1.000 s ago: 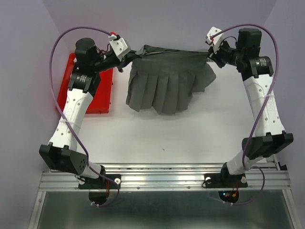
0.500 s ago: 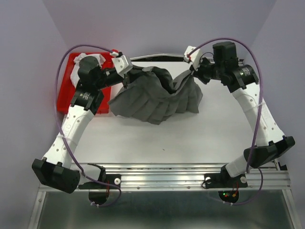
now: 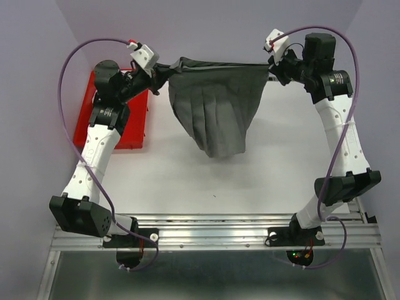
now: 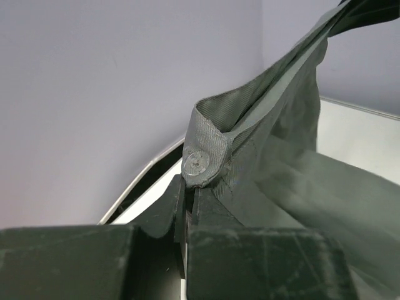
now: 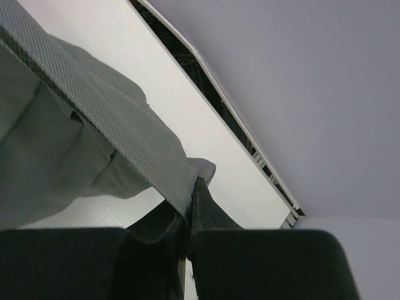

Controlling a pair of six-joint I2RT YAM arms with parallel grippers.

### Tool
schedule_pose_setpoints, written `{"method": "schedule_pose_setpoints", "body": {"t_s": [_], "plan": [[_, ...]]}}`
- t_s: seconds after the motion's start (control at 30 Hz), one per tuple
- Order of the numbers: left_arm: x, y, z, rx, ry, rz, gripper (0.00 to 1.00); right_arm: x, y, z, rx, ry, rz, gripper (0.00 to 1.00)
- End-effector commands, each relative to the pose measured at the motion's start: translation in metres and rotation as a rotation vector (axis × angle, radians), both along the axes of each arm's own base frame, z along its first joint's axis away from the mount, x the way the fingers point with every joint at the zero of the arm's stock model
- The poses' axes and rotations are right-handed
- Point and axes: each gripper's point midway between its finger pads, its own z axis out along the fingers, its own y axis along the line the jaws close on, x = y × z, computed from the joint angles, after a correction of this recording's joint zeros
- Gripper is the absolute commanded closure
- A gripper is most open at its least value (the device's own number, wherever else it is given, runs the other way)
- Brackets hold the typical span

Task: Fold and stack the skirts
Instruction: Flatten the skirt out

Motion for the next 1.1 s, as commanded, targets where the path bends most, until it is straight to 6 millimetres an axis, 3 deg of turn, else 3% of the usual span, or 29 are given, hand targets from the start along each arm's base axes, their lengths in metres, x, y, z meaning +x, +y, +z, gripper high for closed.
{"method": "schedule_pose_setpoints", "body": {"t_s": [0.0, 0.07, 0.2, 0.33, 0.37, 0.43, 0.47, 0.5, 0.57, 0.6, 0.63, 0.67, 0.7, 0.8, 0.83, 0.9, 0.93, 0.97, 1.03, 1.07], "plan": [[-0.020, 0.035, 0.077, -0.043, -0.244, 0.046, 1.00, 0.001, -0.054, 0.061, -0.056, -0.171, -0.173, 0.99], [-0.034, 0.026, 0.075, -0.035, -0.261, -0.025, 1.00, -0.002, -0.052, 0.059, -0.065, -0.144, -0.157, 0.99], [-0.042, 0.023, 0.067, -0.021, -0.266, -0.040, 1.00, -0.012, -0.048, 0.050, -0.120, -0.115, -0.110, 0.99], [-0.057, 0.020, 0.053, 0.016, -0.261, -0.074, 1.00, -0.037, -0.039, 0.032, -0.181, -0.046, -0.054, 0.99], [-0.060, 0.020, 0.040, 0.031, -0.241, -0.080, 1.00, -0.047, -0.037, 0.033, -0.191, -0.044, -0.041, 0.99], [-0.080, 0.021, 0.038, 0.044, -0.255, -0.087, 1.00, -0.060, -0.039, 0.030, -0.210, -0.019, -0.030, 0.99], [-0.084, 0.021, 0.023, 0.053, -0.225, -0.095, 1.00, -0.072, -0.037, 0.024, -0.220, 0.017, -0.010, 0.99], [-0.103, 0.023, 0.024, 0.063, -0.240, -0.098, 1.00, -0.086, -0.039, 0.028, -0.226, 0.012, -0.001, 0.99], [-0.121, 0.023, 0.005, 0.067, -0.198, -0.112, 1.00, -0.109, -0.041, 0.026, -0.229, 0.039, 0.012, 0.99], [-0.145, 0.025, 0.012, 0.063, -0.235, -0.115, 1.00, -0.127, -0.043, 0.037, -0.222, 0.007, 0.014, 0.99], [-0.156, 0.025, 0.004, 0.058, -0.220, -0.123, 1.00, -0.141, -0.043, 0.035, -0.222, 0.024, 0.025, 0.99], [-0.180, 0.026, 0.008, 0.053, -0.243, -0.129, 1.00, -0.153, -0.044, 0.037, -0.223, 0.026, 0.036, 0.99], [-0.192, 0.026, 0.006, 0.051, -0.240, -0.141, 1.00, -0.175, -0.045, 0.038, -0.208, 0.033, 0.042, 0.99], [-0.227, 0.027, -0.007, 0.046, -0.201, -0.162, 1.00, -0.198, -0.050, 0.031, -0.231, 0.025, 0.047, 0.98], [-0.231, 0.027, -0.013, 0.045, -0.176, -0.164, 1.00, -0.211, -0.054, 0.016, -0.246, 0.051, 0.045, 0.97], [-0.234, 0.028, -0.032, 0.040, -0.093, -0.160, 1.00, -0.217, -0.058, -0.006, -0.260, 0.106, 0.035, 0.96], [-0.226, 0.030, -0.049, 0.037, -0.025, -0.141, 1.00, -0.217, -0.059, -0.035, -0.270, 0.189, 0.040, 0.96], [-0.219, 0.031, -0.058, 0.034, 0.008, -0.126, 1.00, -0.214, -0.058, -0.048, -0.265, 0.229, 0.036, 0.95], [-0.201, 0.033, -0.074, 0.029, 0.065, -0.091, 1.00, -0.197, -0.061, -0.074, -0.270, 0.306, -0.004, 0.95], [-0.177, 0.035, -0.086, 0.020, 0.123, -0.051, 1.00, -0.173, -0.058, -0.096, -0.271, 0.373, -0.018, 0.95]]}}
